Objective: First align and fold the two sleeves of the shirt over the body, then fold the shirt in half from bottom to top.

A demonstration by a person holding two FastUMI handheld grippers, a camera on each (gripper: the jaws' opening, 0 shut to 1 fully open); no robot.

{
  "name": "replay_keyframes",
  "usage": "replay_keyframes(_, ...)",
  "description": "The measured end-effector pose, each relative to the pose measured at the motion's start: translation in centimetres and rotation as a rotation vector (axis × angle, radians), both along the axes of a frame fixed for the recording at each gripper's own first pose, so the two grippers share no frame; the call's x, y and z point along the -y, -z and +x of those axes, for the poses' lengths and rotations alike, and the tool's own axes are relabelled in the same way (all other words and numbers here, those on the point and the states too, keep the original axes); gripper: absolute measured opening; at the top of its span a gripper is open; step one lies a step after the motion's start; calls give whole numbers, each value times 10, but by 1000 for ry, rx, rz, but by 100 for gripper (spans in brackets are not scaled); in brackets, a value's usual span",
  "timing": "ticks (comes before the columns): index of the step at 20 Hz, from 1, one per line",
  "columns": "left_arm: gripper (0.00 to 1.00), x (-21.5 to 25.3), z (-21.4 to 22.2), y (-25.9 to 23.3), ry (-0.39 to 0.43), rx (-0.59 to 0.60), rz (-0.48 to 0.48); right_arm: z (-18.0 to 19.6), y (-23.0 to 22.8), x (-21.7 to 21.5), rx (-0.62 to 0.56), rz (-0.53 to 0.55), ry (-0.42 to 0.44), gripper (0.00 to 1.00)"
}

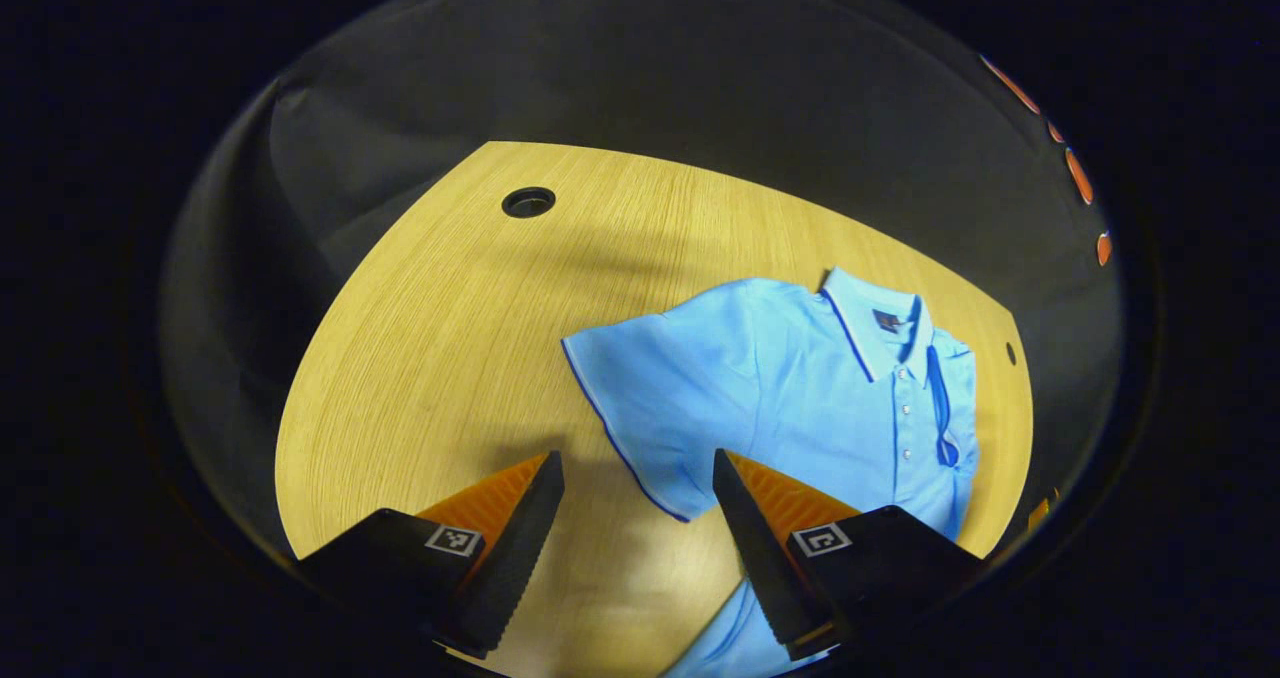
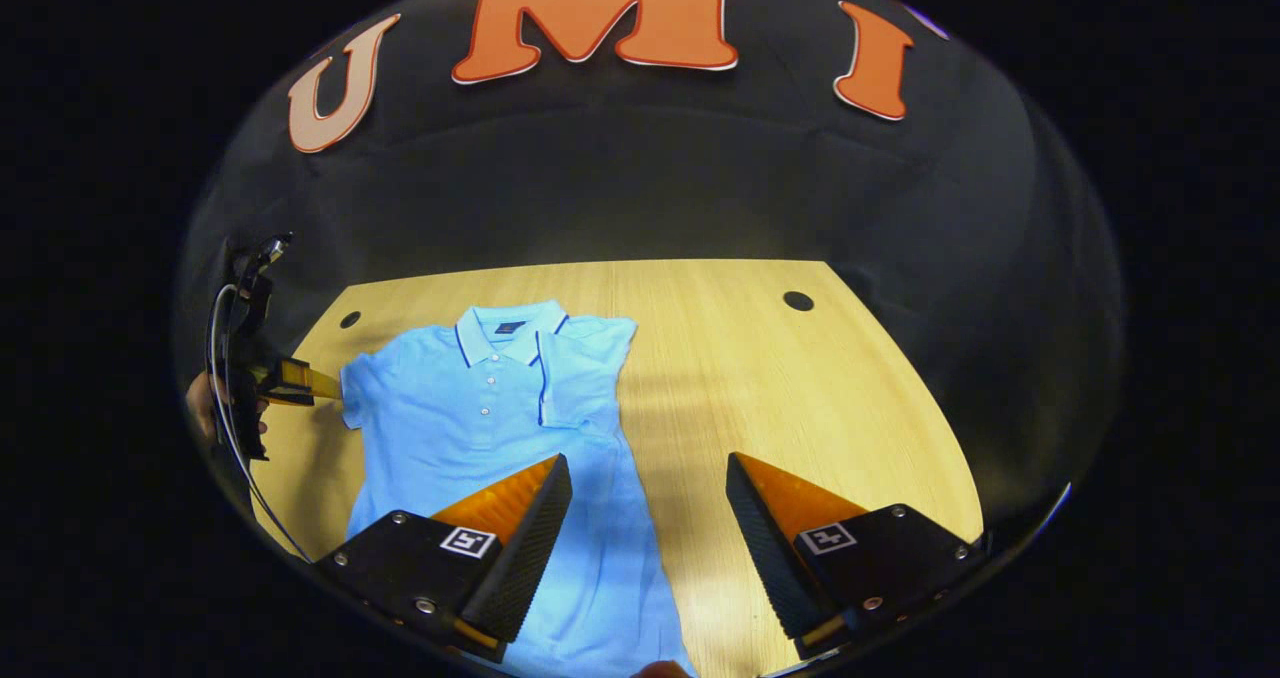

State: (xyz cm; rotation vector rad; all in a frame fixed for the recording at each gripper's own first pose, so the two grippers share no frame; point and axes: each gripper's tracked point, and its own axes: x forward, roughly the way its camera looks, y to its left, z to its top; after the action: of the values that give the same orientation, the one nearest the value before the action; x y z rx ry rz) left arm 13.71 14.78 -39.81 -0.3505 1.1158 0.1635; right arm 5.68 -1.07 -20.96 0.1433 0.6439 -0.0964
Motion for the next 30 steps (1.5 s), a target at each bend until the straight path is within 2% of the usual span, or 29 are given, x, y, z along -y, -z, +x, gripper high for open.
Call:
replay_keyframes(2,99,-2,7,11,5,-26,16,-18,2,2,-14,1,27,94)
replay_keyframes(6,91,-3,7,31,7,-92,50,-42,4,10,-35,2,77,95)
replay_keyframes(7,83,-4,6,36,3,-117,73,-47,4,13,-38,1,89,95)
replay_keyframes(10,64,5,17,35,5,-87,80,-59,5,20,-44,5,115,95)
replay_keyframes(13,17,8,23,31,5,-60,79,-69,7,23,-46,21,138,95)
replay_keyframes(16,11,18,28,24,30,-24,30,-77,8,27,-44,42,161,95)
replay_keyframes(18,11,23,32,19,77,22,47,-85,13,29,-57,55,174,95)
replay_keyframes(19,7,31,35,12,103,47,50,-89,15,32,-64,51,181,95)
replay_keyframes(22,7,51,49,-17,183,140,41,-97,18,32,-74,59,187,95)
replay_keyframes(23,7,56,54,-26,209,170,46,-99,18,32,-75,64,191,91)
replay_keyframes(24,7,64,59,-34,233,195,48,-101,17,32,-73,70,195,96)
replay_keyframes(30,7,124,70,-53,399,251,35,-112,15,33,-68,85,215,96)
